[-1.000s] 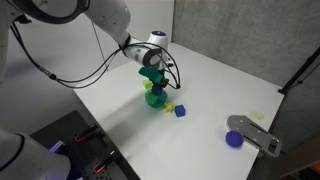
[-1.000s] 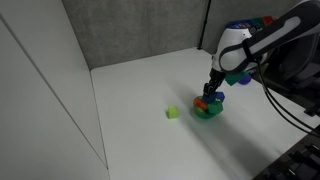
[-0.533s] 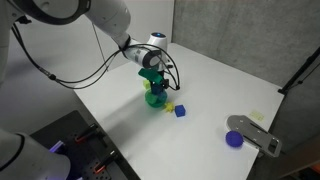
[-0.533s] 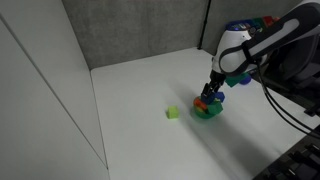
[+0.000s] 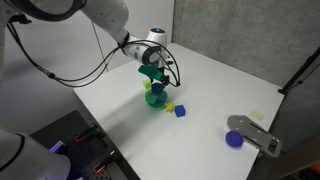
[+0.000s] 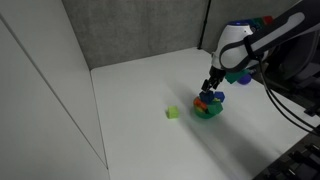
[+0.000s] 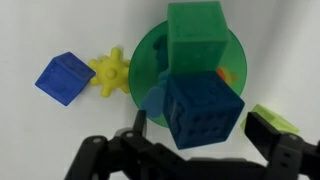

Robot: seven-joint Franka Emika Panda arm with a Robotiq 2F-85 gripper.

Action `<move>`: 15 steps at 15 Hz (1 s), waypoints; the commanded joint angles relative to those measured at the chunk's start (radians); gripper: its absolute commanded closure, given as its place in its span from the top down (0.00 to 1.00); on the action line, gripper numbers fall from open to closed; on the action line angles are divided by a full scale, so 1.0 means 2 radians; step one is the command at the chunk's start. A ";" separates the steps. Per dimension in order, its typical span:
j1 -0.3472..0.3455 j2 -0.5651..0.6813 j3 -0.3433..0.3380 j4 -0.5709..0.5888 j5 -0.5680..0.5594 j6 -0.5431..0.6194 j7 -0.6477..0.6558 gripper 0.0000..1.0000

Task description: Remove the blue block from on top of the other and then put it in the bowl

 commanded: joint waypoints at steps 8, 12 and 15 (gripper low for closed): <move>-0.023 -0.084 0.019 -0.012 0.044 -0.049 -0.005 1.00; -0.018 -0.129 0.002 -0.010 0.042 -0.115 0.021 1.00; -0.010 -0.167 -0.014 -0.007 0.016 -0.181 0.051 1.00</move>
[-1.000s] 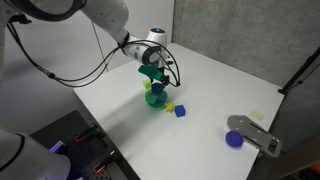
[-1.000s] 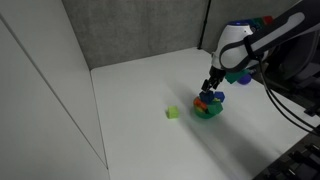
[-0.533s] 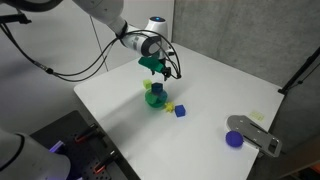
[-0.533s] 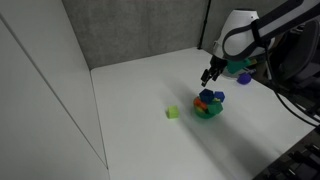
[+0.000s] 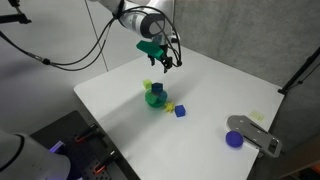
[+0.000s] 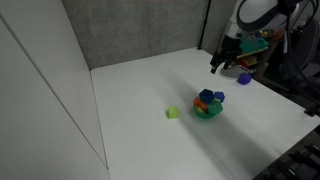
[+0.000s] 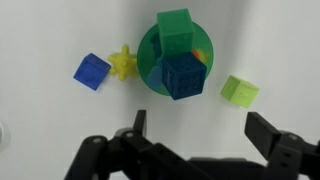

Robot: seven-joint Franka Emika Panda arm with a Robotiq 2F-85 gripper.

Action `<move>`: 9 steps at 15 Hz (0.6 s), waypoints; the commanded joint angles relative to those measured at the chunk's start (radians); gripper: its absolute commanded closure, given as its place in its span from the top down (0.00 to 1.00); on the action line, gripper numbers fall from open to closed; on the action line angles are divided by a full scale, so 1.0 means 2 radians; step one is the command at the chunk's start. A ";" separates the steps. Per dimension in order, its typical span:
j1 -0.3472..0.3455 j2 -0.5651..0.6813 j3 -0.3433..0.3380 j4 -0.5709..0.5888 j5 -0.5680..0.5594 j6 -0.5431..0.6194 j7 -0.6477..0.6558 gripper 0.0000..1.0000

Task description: Remove the blue block from on top of the other and then put it in the bowl

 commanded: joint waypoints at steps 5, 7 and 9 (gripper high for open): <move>0.013 -0.099 -0.021 -0.002 -0.080 -0.195 0.066 1.00; 0.013 -0.111 -0.019 0.001 -0.090 -0.230 0.069 1.00; 0.009 -0.104 -0.017 0.002 -0.080 -0.218 0.056 1.00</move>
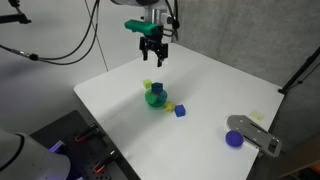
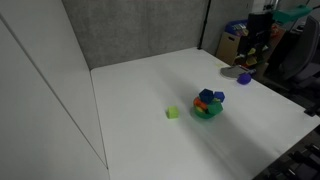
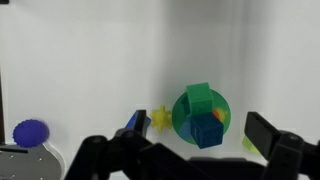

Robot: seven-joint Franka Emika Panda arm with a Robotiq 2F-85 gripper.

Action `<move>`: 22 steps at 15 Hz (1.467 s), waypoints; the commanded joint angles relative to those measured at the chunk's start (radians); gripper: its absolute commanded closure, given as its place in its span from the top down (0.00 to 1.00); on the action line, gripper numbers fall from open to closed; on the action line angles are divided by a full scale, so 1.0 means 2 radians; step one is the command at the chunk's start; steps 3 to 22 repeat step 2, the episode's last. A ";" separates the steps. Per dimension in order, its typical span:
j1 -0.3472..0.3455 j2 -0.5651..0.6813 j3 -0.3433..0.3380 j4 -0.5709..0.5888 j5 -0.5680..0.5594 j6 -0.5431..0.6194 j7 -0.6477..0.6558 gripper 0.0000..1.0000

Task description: Remove the blue block from on top of the other and then put it in the bowl

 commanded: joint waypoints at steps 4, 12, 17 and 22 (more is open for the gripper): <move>0.002 -0.006 -0.001 0.001 -0.003 -0.011 0.002 1.00; 0.002 -0.006 -0.001 0.001 -0.003 -0.011 0.002 1.00; 0.002 -0.006 -0.001 0.001 -0.003 -0.011 0.002 1.00; 0.002 -0.006 -0.001 0.001 -0.003 -0.011 0.002 1.00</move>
